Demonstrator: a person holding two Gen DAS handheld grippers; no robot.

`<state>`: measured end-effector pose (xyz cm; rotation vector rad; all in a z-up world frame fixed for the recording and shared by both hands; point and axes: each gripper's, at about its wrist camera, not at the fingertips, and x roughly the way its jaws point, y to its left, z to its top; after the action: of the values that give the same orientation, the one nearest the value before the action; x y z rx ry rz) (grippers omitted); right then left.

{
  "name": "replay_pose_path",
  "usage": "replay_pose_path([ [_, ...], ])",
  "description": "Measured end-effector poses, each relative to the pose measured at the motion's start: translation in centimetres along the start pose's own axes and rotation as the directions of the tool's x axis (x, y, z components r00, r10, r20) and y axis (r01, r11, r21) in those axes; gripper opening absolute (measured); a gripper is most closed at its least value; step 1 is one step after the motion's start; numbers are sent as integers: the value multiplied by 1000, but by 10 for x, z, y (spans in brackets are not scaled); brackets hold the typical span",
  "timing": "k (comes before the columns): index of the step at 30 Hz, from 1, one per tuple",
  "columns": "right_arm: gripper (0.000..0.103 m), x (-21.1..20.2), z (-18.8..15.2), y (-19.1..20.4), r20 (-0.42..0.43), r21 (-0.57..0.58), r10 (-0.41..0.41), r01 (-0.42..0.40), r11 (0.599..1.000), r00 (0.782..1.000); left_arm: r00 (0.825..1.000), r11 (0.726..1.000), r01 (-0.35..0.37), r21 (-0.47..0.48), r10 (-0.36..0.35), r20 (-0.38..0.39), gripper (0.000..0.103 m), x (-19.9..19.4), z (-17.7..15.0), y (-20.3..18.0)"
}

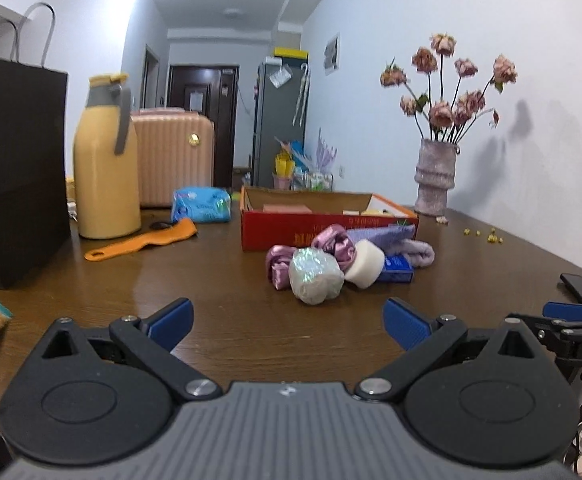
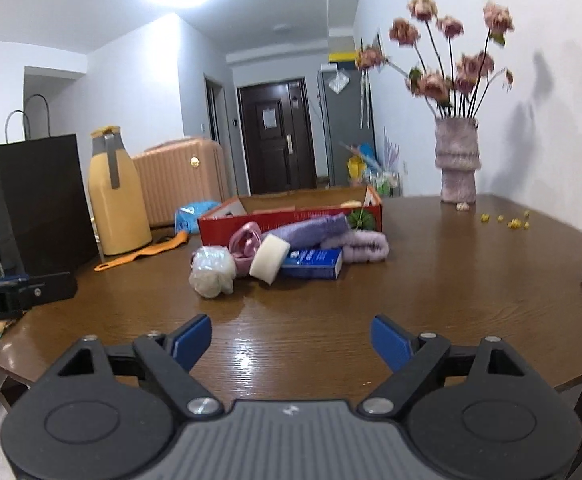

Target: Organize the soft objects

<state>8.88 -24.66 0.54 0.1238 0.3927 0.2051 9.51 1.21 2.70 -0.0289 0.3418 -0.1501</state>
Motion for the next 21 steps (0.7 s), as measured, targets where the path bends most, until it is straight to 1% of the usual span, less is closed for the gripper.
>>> replay_pose_path([
  [2,79,13,5,-2,-10,12,17,-17,1000,1000,1000,1000,8,-6,-8,-12,103,14,3,0],
  [4,73,27,11,-2,-20,18,38,-37,999,999,999,999,25,-23,-26,-23,103,30,10,1],
  [7,68,55,23,-1,-38,29,70,-69,997,997,998,998,49,-41,-50,-36,102,58,20,3],
  [8,67,65,27,1,-46,29,84,-83,996,995,998,998,51,-48,-53,-43,97,68,24,3],
  [9,66,75,31,2,-51,26,98,-97,995,994,997,997,53,-52,-55,-50,90,77,27,4],
  [10,65,85,35,3,-58,25,110,-109,994,992,996,997,56,-59,-60,-59,86,88,30,6],
  [12,64,107,44,5,-74,33,138,-136,990,988,995,995,58,-75,-64,-82,72,108,35,11],
  [15,63,144,54,11,-98,54,189,-184,981,977,990,991,75,-113,-88,-115,62,137,41,19],
  [19,55,191,60,24,-143,68,233,-225,972,962,978,978,84,-191,-118,-174,55,174,44,32],
  [21,52,210,61,28,-159,91,252,-239,967,955,968,964,90,-249,-144,-206,44,188,44,40],
])
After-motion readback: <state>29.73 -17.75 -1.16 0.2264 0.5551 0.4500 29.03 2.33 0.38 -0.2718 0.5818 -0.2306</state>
